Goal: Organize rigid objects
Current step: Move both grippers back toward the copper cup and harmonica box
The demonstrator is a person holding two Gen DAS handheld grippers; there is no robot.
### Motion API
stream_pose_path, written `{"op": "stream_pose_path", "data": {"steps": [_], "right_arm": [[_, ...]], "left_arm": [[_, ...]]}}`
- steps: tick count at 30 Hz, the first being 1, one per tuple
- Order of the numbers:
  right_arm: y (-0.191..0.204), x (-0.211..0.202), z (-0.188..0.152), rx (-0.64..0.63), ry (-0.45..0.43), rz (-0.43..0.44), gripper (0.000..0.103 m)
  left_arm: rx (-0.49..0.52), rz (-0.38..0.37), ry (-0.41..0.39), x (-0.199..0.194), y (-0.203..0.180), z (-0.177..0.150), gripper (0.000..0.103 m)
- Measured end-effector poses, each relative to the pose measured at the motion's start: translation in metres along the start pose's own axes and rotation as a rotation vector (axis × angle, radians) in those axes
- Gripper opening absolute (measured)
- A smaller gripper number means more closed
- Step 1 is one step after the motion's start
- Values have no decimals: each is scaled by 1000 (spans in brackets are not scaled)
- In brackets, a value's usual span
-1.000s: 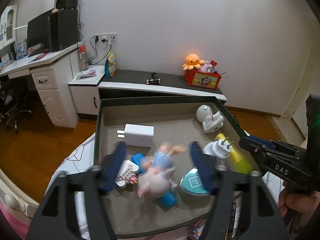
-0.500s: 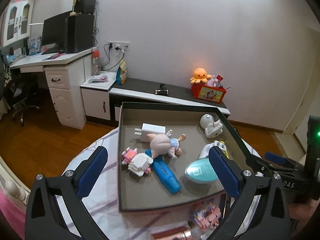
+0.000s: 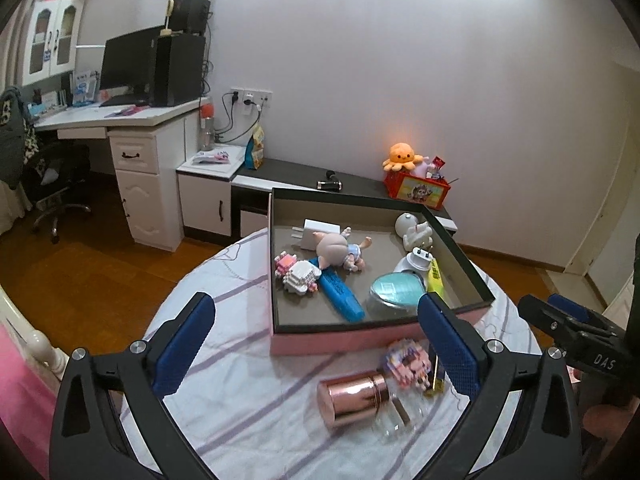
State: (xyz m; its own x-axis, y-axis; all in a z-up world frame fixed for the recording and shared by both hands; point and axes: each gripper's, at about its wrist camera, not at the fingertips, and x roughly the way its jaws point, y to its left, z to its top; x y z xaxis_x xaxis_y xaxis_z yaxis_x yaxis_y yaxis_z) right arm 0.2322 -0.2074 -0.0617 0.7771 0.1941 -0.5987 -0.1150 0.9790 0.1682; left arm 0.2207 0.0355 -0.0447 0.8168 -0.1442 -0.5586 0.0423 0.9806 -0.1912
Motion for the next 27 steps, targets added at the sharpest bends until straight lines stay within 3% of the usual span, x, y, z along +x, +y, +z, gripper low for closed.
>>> {"op": "stream_pose_path", "data": {"steps": [13,27], "right_arm": [[2,-55,-38,3,-26,-13,103],[-2,-72,-59,10,-9,-25,103]], "left_arm": [[6,4,15,-44,-2,-36,103],[-1,2,44,-64,-4,-64,103]]}}
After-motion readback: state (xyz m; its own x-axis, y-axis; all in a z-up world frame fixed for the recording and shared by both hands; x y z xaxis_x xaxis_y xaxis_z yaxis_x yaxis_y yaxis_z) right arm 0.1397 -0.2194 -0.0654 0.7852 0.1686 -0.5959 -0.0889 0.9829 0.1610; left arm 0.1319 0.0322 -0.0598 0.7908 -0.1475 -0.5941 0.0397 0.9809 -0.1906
